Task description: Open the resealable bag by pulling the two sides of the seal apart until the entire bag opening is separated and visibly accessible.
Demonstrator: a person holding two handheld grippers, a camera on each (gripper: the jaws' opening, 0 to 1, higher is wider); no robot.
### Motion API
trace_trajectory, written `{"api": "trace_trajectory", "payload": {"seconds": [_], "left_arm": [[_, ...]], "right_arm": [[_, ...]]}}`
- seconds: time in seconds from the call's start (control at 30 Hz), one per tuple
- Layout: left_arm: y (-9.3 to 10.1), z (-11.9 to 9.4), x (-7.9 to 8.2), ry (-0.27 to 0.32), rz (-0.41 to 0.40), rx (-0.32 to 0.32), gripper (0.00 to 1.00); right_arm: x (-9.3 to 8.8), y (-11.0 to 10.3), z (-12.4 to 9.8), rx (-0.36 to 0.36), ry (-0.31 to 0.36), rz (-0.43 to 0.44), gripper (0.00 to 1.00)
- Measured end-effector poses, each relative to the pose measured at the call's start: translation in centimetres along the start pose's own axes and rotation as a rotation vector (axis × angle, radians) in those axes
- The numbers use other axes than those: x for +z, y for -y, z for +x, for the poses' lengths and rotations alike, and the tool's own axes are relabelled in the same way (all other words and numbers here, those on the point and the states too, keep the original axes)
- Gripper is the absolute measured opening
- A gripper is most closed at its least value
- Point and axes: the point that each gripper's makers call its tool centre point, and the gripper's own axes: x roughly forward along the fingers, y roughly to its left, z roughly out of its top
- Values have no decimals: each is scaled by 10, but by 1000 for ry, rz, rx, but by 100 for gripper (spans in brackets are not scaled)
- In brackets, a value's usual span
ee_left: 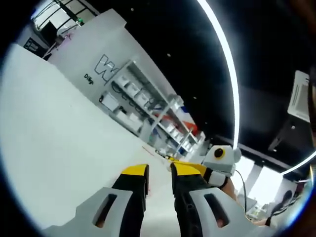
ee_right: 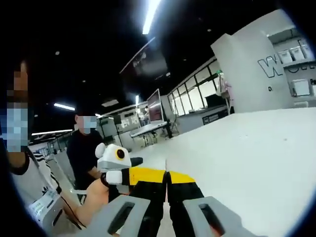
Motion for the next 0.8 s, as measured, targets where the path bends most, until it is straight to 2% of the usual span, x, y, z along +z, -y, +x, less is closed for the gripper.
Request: {"api": "trace_trajectory", "payload": {"seconds": [0.13, 0.2, 0.3, 0.63, 0.8], "left_arm": [[1, 0, -1, -4, -18, -13, 18], [2, 0, -1, -4, -32, -22, 18], [3, 1, -1, -3, -45, -29, 18], [4, 1, -3, -6, -69, -42, 17], [6, 0, -2, -3, -109, -64, 17]], "right_arm": [[-1, -1, 0, 8, 2, 27, 0], [0, -1, -1, 29, 10, 88, 0], [0, 1, -2, 44, 10, 113, 0], [-3, -6, -2, 61, 17, 147, 0], [-5, -9, -2, 78, 10, 165, 0]]}}
